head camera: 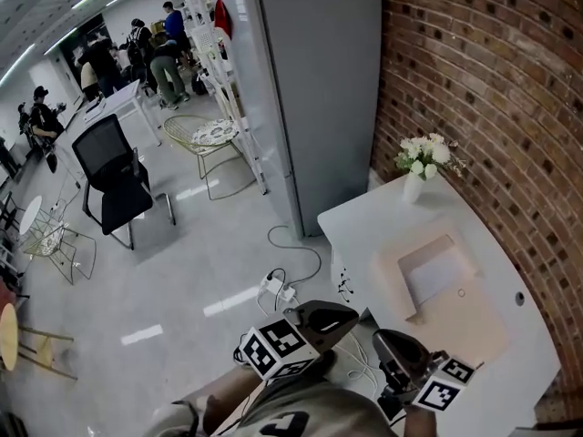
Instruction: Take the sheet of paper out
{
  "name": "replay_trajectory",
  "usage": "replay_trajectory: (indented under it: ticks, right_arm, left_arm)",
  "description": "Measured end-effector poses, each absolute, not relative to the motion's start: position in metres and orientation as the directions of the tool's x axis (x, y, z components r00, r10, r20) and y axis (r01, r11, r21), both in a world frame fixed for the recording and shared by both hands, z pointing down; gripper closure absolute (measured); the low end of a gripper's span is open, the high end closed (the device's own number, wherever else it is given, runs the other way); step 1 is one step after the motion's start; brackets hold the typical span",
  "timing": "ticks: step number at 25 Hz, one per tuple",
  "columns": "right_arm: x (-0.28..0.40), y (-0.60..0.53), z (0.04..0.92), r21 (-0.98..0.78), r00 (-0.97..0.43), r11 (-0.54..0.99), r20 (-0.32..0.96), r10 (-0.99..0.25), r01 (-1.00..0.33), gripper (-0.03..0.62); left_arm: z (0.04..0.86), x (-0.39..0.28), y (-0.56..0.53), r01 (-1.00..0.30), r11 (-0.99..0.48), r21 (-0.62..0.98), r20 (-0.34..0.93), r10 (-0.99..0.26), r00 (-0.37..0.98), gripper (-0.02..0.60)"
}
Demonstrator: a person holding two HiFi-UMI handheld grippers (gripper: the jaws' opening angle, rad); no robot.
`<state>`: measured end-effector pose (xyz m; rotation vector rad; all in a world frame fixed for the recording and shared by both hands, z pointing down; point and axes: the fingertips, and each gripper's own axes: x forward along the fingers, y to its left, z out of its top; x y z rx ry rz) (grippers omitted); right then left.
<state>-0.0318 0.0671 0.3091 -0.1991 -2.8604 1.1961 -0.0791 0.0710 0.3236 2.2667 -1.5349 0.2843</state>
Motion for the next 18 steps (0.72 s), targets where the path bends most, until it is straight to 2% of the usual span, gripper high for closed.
replay_trajectory:
  ticks: [18]
  right_arm:
    - [-0.146,0.025,0.321,-0.741,-0.985,0.667,0.039,0.168,0.084,0.569]
  left_arm:
    - [0.325,-0.202,0.045,-0.938,-0.254,0.234,0.355,-0.876,0.326,0.568]
